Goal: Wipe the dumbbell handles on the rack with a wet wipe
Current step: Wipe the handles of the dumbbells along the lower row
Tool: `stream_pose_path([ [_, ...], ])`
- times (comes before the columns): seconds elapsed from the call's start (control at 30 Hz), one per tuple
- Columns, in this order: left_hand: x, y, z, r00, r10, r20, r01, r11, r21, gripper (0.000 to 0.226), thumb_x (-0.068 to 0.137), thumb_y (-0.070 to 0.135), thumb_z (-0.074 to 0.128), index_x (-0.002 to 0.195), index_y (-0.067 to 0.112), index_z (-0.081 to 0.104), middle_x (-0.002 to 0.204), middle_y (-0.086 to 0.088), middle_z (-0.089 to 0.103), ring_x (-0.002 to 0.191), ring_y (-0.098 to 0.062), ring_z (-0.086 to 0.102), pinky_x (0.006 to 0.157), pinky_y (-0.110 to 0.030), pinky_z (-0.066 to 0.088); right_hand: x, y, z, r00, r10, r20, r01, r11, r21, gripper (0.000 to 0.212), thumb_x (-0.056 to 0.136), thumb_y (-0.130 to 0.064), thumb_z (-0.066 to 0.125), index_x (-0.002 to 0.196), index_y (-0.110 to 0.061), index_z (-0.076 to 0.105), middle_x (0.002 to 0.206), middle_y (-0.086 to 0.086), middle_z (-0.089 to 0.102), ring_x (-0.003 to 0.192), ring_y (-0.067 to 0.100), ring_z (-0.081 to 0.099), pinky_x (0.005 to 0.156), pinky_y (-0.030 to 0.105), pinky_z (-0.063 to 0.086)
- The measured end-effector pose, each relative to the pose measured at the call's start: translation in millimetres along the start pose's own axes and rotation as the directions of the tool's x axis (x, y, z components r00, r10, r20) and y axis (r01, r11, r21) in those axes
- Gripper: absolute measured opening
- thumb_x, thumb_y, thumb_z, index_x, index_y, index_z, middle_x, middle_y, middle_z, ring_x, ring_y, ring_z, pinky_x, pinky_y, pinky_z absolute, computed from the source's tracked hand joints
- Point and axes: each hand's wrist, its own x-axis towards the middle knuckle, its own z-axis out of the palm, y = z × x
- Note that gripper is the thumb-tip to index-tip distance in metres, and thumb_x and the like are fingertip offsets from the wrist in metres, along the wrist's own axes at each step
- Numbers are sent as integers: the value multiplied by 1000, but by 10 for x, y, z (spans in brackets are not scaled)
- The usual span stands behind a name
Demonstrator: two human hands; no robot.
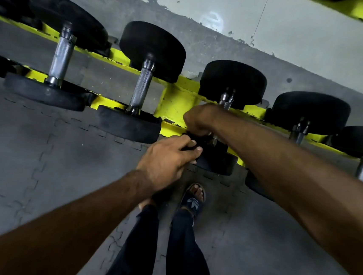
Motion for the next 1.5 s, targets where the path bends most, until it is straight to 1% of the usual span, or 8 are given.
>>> stream_pose_path([
  [0.13, 14, 29, -30, 1000, -14, -6, 14, 1000, 3, 31, 88, 19, 72, 119, 20, 71, 104, -4, 64, 90, -29, 63, 70, -39, 57, 146, 69, 8, 997, -53, 56, 54, 999, -8, 19, 73, -5, 66, 61, -7, 52, 68, 8, 57, 78, 31, 64, 77, 38, 58],
  [0.4, 13, 3, 28, 1000, -16, -21, 16, 1000, -13, 26, 92, 22, 65, 117, 20, 71, 104, -4, 63, 90, -30, 62, 71, -40, 55, -436, 388, 743, 877, 69, -476, 202, 845, 496, 10, 77, -16, 68, 81, -18, 77, 86, 4, 74, 81, 26, 67, 70, 35, 52],
  [0.6, 10, 43, -1, 999, -31, -33, 30, 999, -16, 24, 92, 21, 67, 114, 20, 73, 102, -4, 65, 88, -27, 63, 70, -39, 55, -440, 297, 1194, 798, 577, -176, 75, 195, 978, 10, 79, -8, 74, 73, -16, 74, 78, -3, 72, 75, 12, 68, 71, 31, 56],
  [0.8, 1, 61, -1, 998, -55, -17, 55, 998, 5, 29, 86, 15, 74, 115, 19, 73, 106, -4, 65, 93, -27, 64, 74, -40, 56, -150, 349, 1253, 858, 500, 118, 48, -307, 951, 23, 79, 8, 66, 86, -13, 71, 84, 14, 74, 78, 30, 71, 79, 48, 60],
  [0.9, 7, 61, -3, 999, -47, -22, 47, 999, 13, 24, 90, 19, 70, 114, 19, 73, 106, -4, 66, 93, -27, 64, 74, -40, 56, -138, 425, 1177, 954, 285, 91, -13, -266, 964, 21, 89, -3, 64, 108, -6, 73, 91, 8, 76, 78, 17, 73, 68, 27, 59],
  [1.03, 13, 64, -6, 998, -53, -33, 53, 999, 13, 22, 91, 22, 69, 112, 21, 74, 104, -3, 66, 92, -26, 64, 73, -39, 56, -117, 572, 1167, 989, 96, 116, -89, -247, 965, 22, 94, -4, 58, 111, -6, 72, 104, 13, 75, 93, 24, 72, 85, 32, 59],
  [1.2, 6, 46, 6, 998, -68, -11, 69, 997, 25, 27, 87, 17, 73, 113, 22, 73, 104, -2, 64, 92, -26, 63, 73, -41, 55, -264, 587, 1261, 975, 195, 108, -26, -381, 924, 19, 86, 14, 60, 95, 2, 70, 79, 11, 73, 72, 20, 69, 61, 24, 59],
  [1.5, 12, 61, -4, 998, -34, -56, 37, 998, 49, 25, 85, 19, 74, 110, 20, 74, 100, -3, 66, 88, -29, 64, 72, -41, 51, -364, 447, 1197, 738, 601, -308, 417, -46, 908, 11, 80, 1, 77, 90, -1, 75, 78, 17, 73, 67, 22, 69, 67, 34, 58],
])
